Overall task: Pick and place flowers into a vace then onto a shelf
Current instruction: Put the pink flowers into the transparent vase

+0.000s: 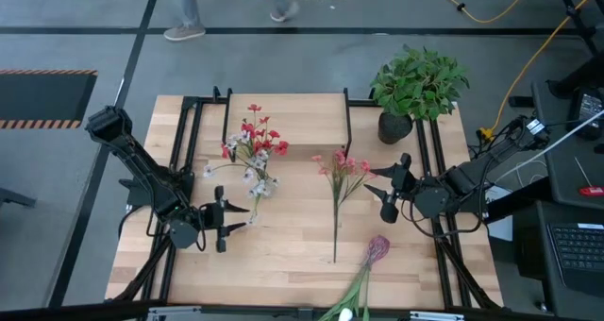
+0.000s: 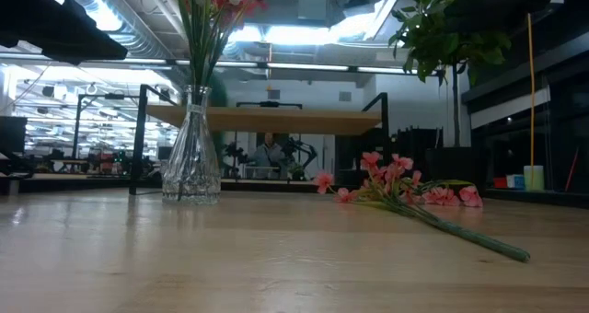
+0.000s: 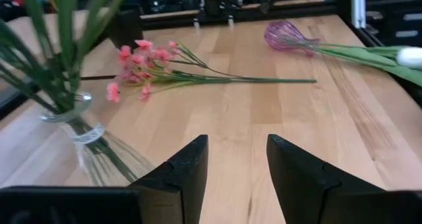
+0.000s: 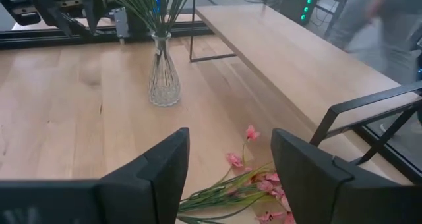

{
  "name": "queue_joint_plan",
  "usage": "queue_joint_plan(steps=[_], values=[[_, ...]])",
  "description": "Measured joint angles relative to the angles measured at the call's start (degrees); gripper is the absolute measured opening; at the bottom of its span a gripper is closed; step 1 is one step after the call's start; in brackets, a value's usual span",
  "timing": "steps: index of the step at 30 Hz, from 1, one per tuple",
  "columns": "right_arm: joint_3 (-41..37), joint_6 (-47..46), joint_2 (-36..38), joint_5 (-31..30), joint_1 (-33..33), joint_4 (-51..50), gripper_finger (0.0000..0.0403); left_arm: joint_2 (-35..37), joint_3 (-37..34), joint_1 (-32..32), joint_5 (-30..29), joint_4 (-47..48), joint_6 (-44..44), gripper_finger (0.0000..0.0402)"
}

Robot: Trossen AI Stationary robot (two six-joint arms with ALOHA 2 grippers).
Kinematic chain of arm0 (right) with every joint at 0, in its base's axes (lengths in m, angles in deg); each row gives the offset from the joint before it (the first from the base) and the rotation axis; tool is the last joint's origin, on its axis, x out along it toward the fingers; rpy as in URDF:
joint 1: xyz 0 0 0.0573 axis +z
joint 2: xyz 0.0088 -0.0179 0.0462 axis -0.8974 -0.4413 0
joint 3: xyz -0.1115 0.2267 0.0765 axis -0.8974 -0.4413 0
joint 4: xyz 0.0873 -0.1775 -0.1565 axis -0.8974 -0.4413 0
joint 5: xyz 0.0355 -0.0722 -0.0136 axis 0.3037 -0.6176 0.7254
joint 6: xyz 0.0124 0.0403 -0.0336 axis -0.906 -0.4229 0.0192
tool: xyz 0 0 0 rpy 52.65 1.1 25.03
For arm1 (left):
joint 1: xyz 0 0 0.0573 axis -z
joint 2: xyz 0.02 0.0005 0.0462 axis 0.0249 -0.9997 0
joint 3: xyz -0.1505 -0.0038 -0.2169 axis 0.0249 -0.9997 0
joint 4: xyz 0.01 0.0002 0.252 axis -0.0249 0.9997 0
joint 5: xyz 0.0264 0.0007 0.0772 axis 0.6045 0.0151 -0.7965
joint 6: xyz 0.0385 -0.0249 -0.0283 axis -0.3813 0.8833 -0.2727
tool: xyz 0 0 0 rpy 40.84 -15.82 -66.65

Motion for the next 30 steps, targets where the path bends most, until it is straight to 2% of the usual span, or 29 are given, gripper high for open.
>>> queue_joint_plan(steps=[3,6,10,14,18,23,27,30], values=[[0.00,0.21,0.00,0.00,0.00,-0.50,0.0216,0.00,0.00,0.00,0.87,0.30,-1.92,0.0148],[0.00,1.95,0.00,-0.02,0.00,-0.52,0.0216,0.00,0.00,-0.07,-1.04,0.30,-3.36,0.0147],[0.00,4.29,0.00,-0.11,0.00,-0.54,0.0216,0.00,0.00,-0.23,-3.68,0.21,-2.51,0.0147],[0.00,4.36,0.00,0.14,0.00,-0.54,0.0216,0.00,0.00,-1.14,-3.74,0.19,-1.05,0.0147],[0.00,5.73,-0.99,5.35,0.02,-0.18,0.0216,0.00,0.00,-1.60,-2.37,0.27,-0.94,0.0147],[-0.02,-1.02,-3.32,6.95,-0.63,1.05,0.0216,0.00,0.00,-1.60,-2.95,0.30,-1.29,0.0147],[0.37,-4.37,-6.93,12.92,-2.18,2.10,0.0216,0.00,0.00,-1.62,-3.06,0.27,-2.91,0.0147],[3.99,-5.06,-10.94,14.80,-3.46,0.09,0.0216,0.00,0.00,-1.62,-3.34,0.27,-2.60,0.0147]])
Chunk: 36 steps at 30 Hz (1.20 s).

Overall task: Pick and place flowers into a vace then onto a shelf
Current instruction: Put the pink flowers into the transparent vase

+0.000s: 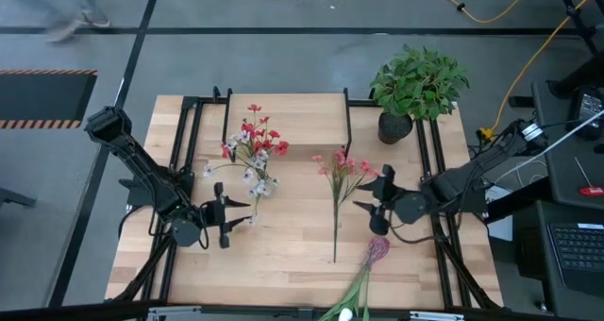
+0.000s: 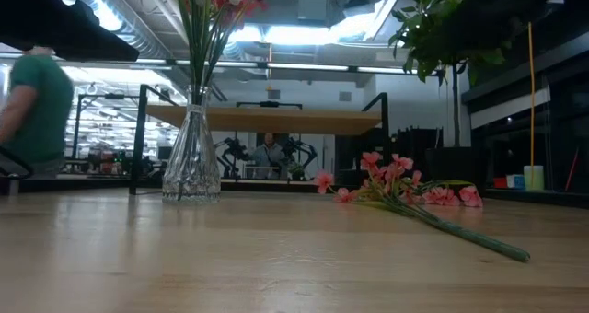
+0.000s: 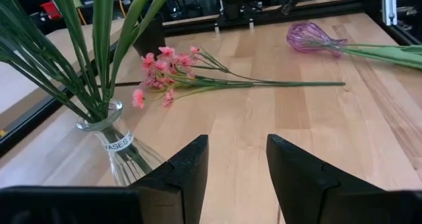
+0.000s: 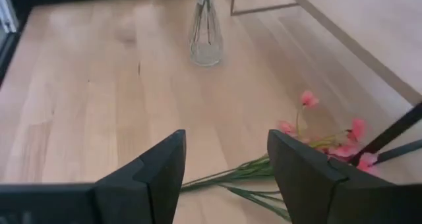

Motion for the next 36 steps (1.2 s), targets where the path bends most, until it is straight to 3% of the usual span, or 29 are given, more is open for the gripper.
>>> queue_joint_plan(steps=[3,9,15,19,30,36], values=[[6.57,-4.17,-4.60,0.64,-1.42,-7.26,0.0216,0.00,0.00,0.00,-0.11,-0.01,-0.69,0.0147],[21.74,-21.86,-14.53,3.86,-3.79,-28.59,0.0216,0.00,0.00,-0.73,-0.84,-0.40,-4.32,0.0147],[33.13,-28.86,-24.96,9.79,-3.98,-37.36,0.0216,0.00,-0.02,-3.51,-1.16,-0.39,-4.35,0.0147],[39.44,-35.86,-30.81,10.59,-3.95,-44.34,0.0216,0.00,-0.01,-5.38,-1.02,-0.39,-4.35,0.0147],[41.45,-47.71,-42.06,12.62,-5.37,-45.48,0.0216,0.00,0.00,-7.48,4.00,-0.37,-4.35,0.0147],[41.45,-49.25,-45.34,13.56,-7.12,-44.56,0.0216,0.00,0.00,-7.48,6.58,-0.35,-4.35,0.0147]])
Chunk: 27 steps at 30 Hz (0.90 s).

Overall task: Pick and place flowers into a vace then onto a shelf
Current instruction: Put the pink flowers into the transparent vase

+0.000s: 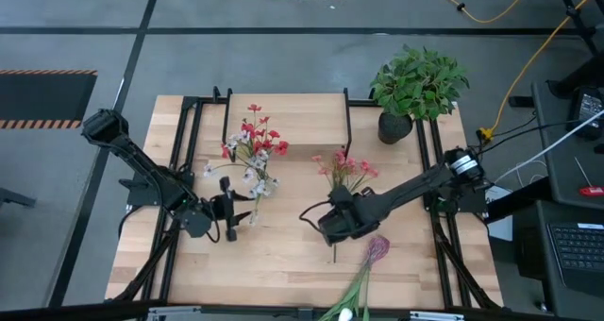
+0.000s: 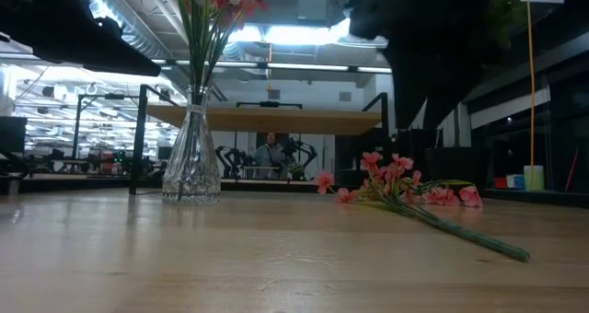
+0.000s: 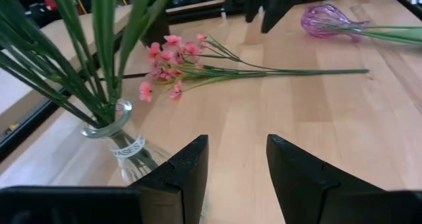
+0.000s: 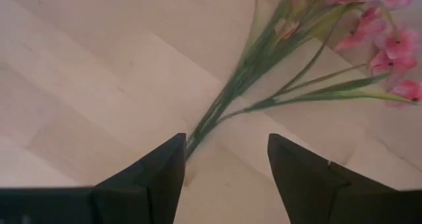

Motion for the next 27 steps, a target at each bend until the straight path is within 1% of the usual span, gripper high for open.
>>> queue_joint_plan(steps=[5,8,11,14,16,19,22,27], values=[[-0.57,0.04,-1.26,2.03,-1.83,3.15,0.0216,0.00,0.00,0.00,0.36,-0.02,0.00,0.0147],[-3.23,0.10,-1.38,2.94,-2.39,7.13,0.0216,0.00,-0.01,0.02,0.36,-0.02,0.00,0.0147],[-6.00,-1.28,-1.14,3.23,-2.47,8.65,0.0216,0.00,-0.01,0.02,0.42,-0.02,0.03,0.0147],[-7.08,-2.77,-1.09,4.57,-2.43,9.60,0.0216,0.00,-0.01,0.02,1.88,-0.02,0.94,0.0147],[-7.95,-2.84,-1.03,4.30,-2.36,11.62,0.0216,0.00,-0.01,0.02,3.15,-0.01,1.05,0.0147],[-9.92,-2.83,-1.03,3.25,-2.53,16.94,0.0216,0.00,-0.01,0.04,3.47,-0.01,1.05,0.0147],[-12.73,-2.82,-1.00,4.75,-3.17,21.40,0.0216,0.00,0.00,0.04,3.52,-0.02,1.07,0.0147],[-17.30,-2.82,-1.00,4.00,-4.18,25.42,0.0216,0.00,-0.01,0.04,3.52,-0.02,1.06,0.0147]])
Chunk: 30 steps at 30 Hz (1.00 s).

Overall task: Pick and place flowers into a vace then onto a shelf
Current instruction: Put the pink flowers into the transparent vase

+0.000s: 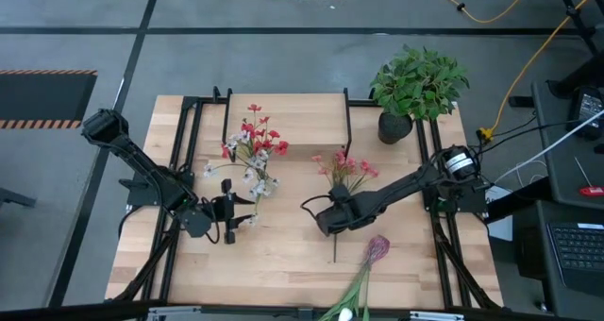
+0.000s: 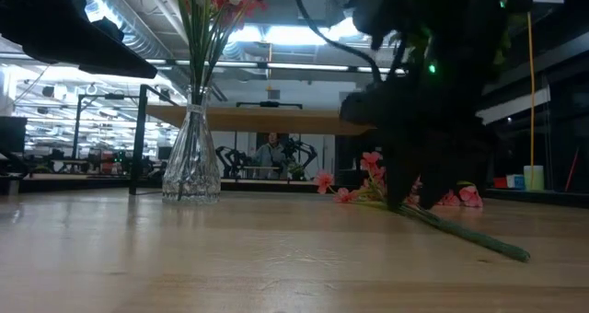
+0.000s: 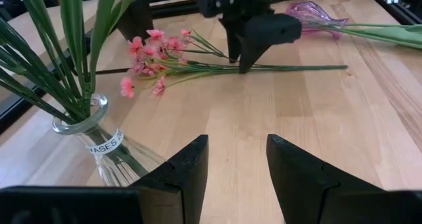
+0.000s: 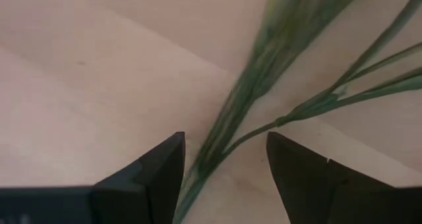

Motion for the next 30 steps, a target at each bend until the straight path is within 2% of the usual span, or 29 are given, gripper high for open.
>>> queue_joint_plan(steps=[5,11,16,23,26,30], values=[[-2.33,0.48,0.35,0.12,-1.43,2.13,0.0216,0.00,0.01,0.00,-0.11,0.00,0.01,0.0147],[-2.39,7.70,0.28,-0.20,-3.49,2.33,0.0206,0.00,-0.01,0.00,-0.24,0.00,0.01,0.0147],[-2.43,14.54,0.19,-0.66,-4.74,2.24,0.0150,0.00,-0.01,0.00,-0.39,0.00,0.01,0.0147],[-2.43,21.30,0.32,0.99,-5.18,1.29,0.0023,0.00,0.00,0.00,-1.73,-0.19,-0.03,0.0147],[-2.43,24.19,0.83,2.95,-5.35,-0.75,0.0011,0.00,-0.01,0.00,-3.85,-1.98,0.01,0.0147],[-2.75,28.60,2.43,4.67,-6.17,-5.24,0.0004,0.00,-0.01,-0.03,-3.58,-4.26,-0.01,0.0147]])
